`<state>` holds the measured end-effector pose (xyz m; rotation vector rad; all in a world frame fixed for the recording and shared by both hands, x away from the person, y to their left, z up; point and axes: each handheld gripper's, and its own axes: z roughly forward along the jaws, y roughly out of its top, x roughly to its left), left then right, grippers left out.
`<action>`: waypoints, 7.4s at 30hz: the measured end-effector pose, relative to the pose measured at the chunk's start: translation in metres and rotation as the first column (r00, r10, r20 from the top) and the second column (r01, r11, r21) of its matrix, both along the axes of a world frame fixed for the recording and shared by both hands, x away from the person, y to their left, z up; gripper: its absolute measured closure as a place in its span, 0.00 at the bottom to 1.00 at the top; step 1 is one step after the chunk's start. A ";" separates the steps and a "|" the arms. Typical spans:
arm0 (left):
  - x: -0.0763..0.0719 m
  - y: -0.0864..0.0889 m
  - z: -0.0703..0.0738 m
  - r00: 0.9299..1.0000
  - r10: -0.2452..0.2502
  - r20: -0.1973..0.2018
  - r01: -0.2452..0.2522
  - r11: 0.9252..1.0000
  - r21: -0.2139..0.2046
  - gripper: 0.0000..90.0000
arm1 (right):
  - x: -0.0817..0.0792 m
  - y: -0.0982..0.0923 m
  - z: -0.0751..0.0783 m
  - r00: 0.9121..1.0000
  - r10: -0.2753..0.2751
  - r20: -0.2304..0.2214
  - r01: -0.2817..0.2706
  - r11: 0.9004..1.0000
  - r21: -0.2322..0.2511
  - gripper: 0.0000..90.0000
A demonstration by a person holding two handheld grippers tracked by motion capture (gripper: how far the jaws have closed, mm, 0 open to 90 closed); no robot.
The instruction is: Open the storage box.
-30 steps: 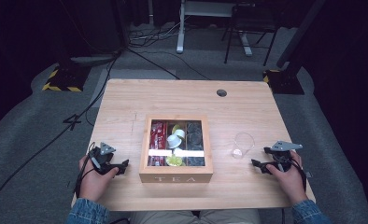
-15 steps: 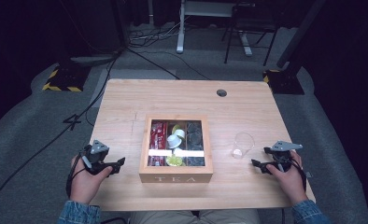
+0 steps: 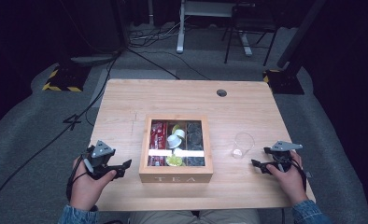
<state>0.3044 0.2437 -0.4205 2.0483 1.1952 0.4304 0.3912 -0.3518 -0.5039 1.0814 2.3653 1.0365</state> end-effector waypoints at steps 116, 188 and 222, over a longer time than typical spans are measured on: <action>0.009 -0.033 0.025 0.964 -0.187 0.187 0.201 0.978 -0.058 0.61 | -0.028 0.171 0.129 0.828 0.473 0.300 -0.479 0.876 -0.058 0.33; 0.008 -0.034 -0.027 0.979 -0.204 0.005 0.201 0.961 -0.189 0.44 | 0.154 0.199 0.215 0.899 0.245 0.362 -0.321 0.933 0.164 0.61; 0.009 -0.032 -0.029 0.973 -0.230 0.008 0.228 0.955 -0.190 0.37 | 0.184 0.186 0.186 0.955 0.107 0.276 -0.151 0.978 0.142 0.39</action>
